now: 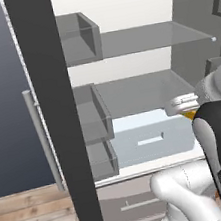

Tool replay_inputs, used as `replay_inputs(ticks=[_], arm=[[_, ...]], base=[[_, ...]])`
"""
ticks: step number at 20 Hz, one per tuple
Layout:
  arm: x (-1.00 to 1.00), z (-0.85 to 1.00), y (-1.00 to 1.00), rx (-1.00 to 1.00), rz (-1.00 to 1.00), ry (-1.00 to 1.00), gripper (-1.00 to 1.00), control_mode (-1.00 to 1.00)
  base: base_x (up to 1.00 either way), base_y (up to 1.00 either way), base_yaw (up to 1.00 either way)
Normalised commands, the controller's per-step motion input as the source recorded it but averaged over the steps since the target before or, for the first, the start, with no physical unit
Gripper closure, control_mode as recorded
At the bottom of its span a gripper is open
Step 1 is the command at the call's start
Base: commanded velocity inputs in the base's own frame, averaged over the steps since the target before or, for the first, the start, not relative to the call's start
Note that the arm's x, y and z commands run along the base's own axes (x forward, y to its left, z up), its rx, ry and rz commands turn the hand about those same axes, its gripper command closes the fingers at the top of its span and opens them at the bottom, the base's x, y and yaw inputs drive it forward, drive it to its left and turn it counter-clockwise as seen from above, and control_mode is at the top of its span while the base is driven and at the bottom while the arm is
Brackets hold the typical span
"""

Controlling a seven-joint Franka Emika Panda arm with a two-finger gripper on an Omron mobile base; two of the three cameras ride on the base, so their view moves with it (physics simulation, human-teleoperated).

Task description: Take the cheese, fish, and bell pepper from the fridge and place them on the plate on the dining counter to create an appetizer plate.

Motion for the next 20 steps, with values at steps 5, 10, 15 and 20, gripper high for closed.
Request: replay_inputs(ticks=[5,10,15,20], arm=[[0.0,0.0,0.0,0.0,0.0,0.0,1.0,1.0],[0.0,0.0,0.0,0.0,0.0,0.0,1.0,1.0],[0.0,0.0,0.0,0.0,0.0,0.0,1.0,1.0],[0.0,0.0,0.0,0.0,0.0,0.0,1.0,1.0]], base=[[-1.0,0.0,0.13],[-1.0,0.0,0.05],[-1.0,-0.35,0.0],[-0.67,-0.98,-0.02]])
